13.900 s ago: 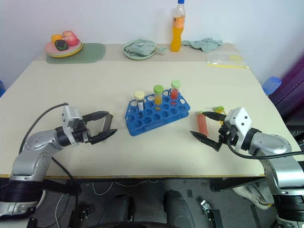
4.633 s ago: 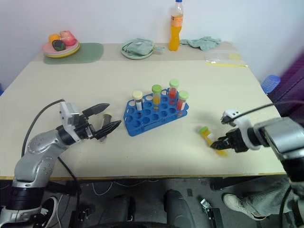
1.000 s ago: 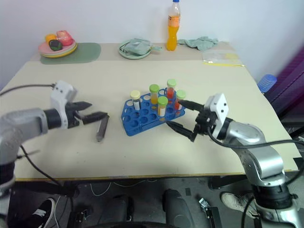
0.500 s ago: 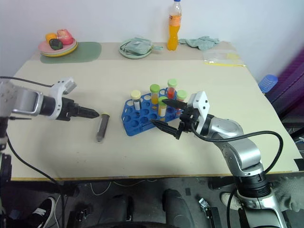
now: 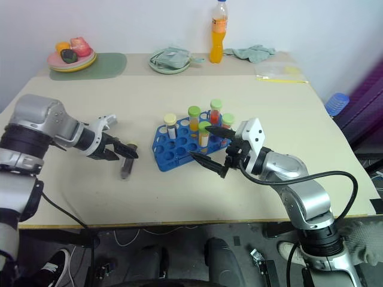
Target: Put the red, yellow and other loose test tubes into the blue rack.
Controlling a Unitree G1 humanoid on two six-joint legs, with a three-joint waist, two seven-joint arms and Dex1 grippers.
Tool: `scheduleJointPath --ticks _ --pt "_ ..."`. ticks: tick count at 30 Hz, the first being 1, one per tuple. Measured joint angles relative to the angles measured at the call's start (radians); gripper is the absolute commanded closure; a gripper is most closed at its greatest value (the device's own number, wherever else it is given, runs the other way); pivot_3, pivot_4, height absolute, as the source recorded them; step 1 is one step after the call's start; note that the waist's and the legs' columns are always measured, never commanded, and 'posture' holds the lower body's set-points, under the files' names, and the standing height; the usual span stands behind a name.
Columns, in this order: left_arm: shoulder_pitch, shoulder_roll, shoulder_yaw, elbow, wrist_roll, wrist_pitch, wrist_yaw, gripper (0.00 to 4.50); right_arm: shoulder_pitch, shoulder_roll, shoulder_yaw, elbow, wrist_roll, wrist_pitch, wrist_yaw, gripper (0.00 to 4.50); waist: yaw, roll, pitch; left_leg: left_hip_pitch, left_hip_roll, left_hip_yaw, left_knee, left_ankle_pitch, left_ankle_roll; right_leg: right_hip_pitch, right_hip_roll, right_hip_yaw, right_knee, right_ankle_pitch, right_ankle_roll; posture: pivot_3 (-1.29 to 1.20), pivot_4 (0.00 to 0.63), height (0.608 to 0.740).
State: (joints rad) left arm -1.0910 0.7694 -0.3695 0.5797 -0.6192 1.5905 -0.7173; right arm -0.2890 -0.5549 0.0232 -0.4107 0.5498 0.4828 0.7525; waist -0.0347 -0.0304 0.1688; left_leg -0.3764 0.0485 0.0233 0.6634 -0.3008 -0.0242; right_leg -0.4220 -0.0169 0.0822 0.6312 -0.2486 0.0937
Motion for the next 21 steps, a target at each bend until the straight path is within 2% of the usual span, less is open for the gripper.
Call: scheduleJointPath --ticks 3,7,9,10,15,18,21 --pt "-0.015 -0.034 0.004 0.038 0.045 -0.013 -0.005 0.85 0.0 0.001 0.0 0.003 -0.007 -0.01 0.0 0.0 0.013 0.001 0.0 0.001 0.0 0.0 0.001 0.0 0.0 0.001 0.0 0.0 0.0 0.0 0.0 0.0 0.15 0.74" --pt "-0.017 -0.058 0.024 0.079 0.084 -0.019 -0.007 2.82 0.0 0.001 0.0 0.006 -0.017 -0.018 0.002 0.0 0.022 0.001 -0.001 0.0 0.0 0.0 0.001 0.0 0.0 0.001 0.0 0.0 0.0 0.0 0.0 0.0 0.15 0.74" --pt "-0.018 -0.081 0.033 0.083 0.09 -0.016 -0.013 3.66 0.001 0.002 0.0 0.006 -0.019 -0.026 0.002 0.0 0.023 0.001 0.0 0.0 0.0 0.0 0.002 0.0 0.0 0.001 0.0 0.0 -0.001 0.0 0.0 0.0 0.15 0.74" --pt "-0.018 -0.083 0.034 0.084 0.094 -0.013 -0.014 3.78 0.002 0.002 0.0 0.006 -0.022 -0.031 0.002 0.0 0.021 0.001 0.0 0.0 0.0 0.0 0.002 0.0 0.0 0.001 0.0 0.0 0.0 0.0 0.0 0.0 0.15 0.74" --pt "0.001 -0.091 0.076 0.062 0.128 -0.049 0.005 3.78 0.021 0.002 0.0 0.006 -0.027 -0.039 0.002 0.0 0.019 0.001 0.0 0.001 0.0 0.0 0.001 0.0 0.0 0.001 0.0 0.0 0.001 0.0 0.0 0.0 0.15 0.74" --pt "0.089 -0.09 0.188 -0.036 0.164 -0.172 0.103 3.78 0.036 0.003 0.0 0.006 -0.031 -0.043 0.0 0.0 0.017 0.002 -0.001 0.002 0.001 0.0 0.002 0.0 0.0 0.001 0.0 0.0 0.002 0.0 0.0 0.0 0.15 0.74" --pt "0.265 -0.12 0.394 -0.259 0.187 -0.398 0.228 3.78 0.04 0.003 -0.01 0.013 -0.035 -0.05 -0.002 0.0 0.013 0.002 -0.001 0.002 0.002 0.0 0.001 0.001 -0.001 -0.001 0.0 0.001 0.004 0.002 0.002 0.0 0.15 0.74"
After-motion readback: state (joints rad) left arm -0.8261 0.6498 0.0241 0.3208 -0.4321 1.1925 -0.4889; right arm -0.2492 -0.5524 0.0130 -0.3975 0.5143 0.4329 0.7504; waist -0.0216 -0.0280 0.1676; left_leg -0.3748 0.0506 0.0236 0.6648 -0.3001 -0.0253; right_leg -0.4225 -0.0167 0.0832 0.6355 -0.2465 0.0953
